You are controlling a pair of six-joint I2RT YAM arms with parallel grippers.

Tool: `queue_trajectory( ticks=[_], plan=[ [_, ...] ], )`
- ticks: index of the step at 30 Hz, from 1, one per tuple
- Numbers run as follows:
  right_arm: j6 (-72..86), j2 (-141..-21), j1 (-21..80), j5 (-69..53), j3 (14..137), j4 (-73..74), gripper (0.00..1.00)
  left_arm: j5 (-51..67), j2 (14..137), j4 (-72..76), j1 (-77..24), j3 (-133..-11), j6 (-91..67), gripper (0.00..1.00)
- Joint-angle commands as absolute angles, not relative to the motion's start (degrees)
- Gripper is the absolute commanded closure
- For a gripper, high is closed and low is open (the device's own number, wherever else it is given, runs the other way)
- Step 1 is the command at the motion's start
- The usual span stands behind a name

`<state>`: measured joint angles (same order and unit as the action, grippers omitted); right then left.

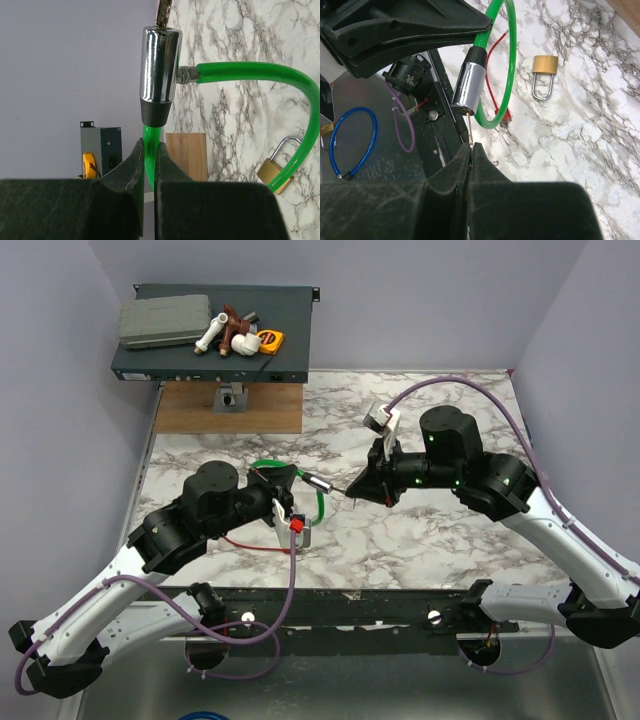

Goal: Unlock with the key
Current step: Unlock the lock.

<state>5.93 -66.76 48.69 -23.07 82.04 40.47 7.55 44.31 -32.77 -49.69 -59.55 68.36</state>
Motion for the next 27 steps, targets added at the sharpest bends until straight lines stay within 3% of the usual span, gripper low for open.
queue_trajectory(
  ticks=[1,27],
  plan=[
    [5.4,-65.4,48.8,-20.7,80.9,42.0,0.99,8.0,43.5,-29.9,-50.4,-59.5,69.4,1.0],
    [5.3,-65.4,48.9,-25.9,82.0,42.3,0.99,5.4,46.1,-29.3,-50.4,-59.8,67.2,1.0]
  ],
)
